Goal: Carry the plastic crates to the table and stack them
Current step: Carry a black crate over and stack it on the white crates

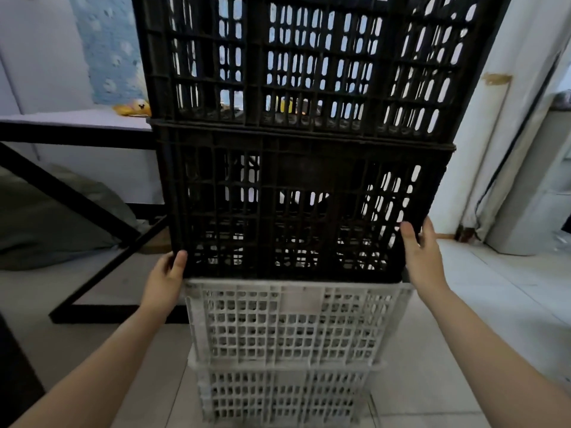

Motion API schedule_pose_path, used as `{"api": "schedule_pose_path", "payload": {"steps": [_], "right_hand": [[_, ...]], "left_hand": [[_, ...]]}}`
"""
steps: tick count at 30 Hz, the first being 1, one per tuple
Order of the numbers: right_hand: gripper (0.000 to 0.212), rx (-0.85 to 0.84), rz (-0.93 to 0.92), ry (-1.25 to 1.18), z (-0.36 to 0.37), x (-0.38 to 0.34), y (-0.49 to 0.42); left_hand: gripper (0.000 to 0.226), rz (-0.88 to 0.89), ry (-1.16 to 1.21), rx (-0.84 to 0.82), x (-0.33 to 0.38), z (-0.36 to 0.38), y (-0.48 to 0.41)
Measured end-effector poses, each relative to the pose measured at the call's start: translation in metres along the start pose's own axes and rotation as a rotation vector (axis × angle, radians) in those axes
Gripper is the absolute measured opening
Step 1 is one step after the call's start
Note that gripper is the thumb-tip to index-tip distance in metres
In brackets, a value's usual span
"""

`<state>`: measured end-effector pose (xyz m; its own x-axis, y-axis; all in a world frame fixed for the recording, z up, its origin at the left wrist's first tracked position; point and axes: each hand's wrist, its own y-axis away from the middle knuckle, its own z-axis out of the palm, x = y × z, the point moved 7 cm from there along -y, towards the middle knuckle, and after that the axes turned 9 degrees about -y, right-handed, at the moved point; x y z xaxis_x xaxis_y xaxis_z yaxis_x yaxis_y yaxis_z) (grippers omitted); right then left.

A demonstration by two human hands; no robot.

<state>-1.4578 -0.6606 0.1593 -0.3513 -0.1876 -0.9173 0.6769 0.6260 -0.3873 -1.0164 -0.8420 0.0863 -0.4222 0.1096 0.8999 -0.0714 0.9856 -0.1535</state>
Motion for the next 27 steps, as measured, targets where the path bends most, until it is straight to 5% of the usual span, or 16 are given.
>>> {"api": "schedule_pose_path", "payload": {"steps": [12,19,27], "right_hand": [[0.068,-0.121,0.066,0.036,-0.006,-0.002,-0.002],[0.124,0.059,0.383,0.121,-0.014,0.051,0.031],[0.076,0.244,0.408,0.064,-0.017,0.057,0.050]], "left_hand": [[0.056,-0.046,0.058,-0.010,0.003,0.007,0.019],[0.057,-0.048,0.110,0.021,0.002,0.009,0.020],[0.057,-0.073,0.198,0.026,-0.006,0.008,0.013]]}}
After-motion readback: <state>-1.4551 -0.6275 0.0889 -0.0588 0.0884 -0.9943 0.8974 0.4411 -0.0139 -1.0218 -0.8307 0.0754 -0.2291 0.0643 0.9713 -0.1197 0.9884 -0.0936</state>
